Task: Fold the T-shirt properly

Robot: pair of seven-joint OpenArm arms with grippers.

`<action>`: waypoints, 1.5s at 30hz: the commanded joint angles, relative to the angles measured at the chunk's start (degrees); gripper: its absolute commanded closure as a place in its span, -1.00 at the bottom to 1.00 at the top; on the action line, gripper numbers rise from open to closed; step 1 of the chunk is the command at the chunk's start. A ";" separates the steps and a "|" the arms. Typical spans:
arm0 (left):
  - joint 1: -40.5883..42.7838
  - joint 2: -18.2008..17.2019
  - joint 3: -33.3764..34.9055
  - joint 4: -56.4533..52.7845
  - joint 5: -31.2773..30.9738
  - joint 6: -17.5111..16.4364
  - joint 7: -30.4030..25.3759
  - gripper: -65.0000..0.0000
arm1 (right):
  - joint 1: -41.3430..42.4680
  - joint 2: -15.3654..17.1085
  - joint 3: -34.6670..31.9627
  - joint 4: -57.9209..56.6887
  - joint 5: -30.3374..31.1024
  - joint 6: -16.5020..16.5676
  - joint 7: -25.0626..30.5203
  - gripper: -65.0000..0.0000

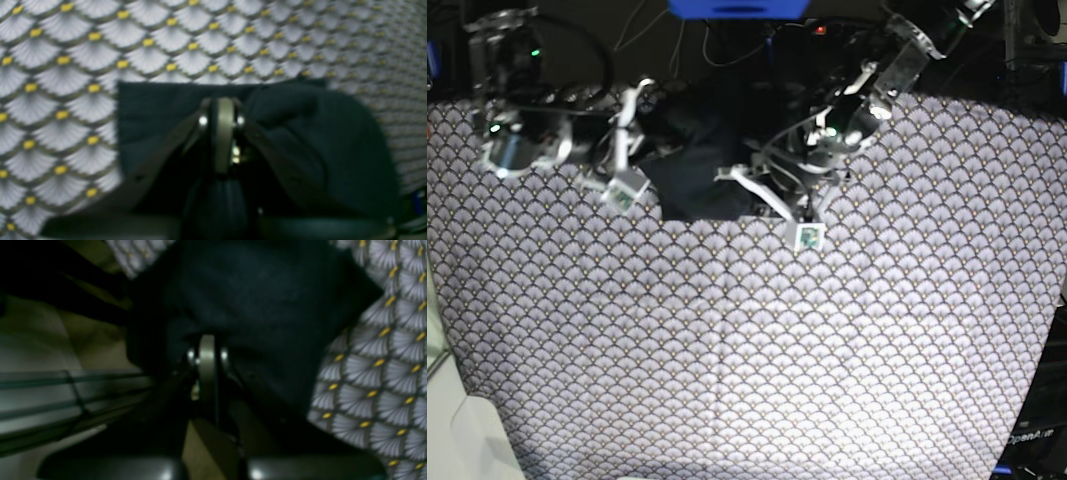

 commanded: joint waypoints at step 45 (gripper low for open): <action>8.55 -15.31 -17.44 15.24 -22.69 -0.49 -0.83 0.90 | 7.33 6.02 -13.35 3.91 -6.69 -0.01 7.77 1.00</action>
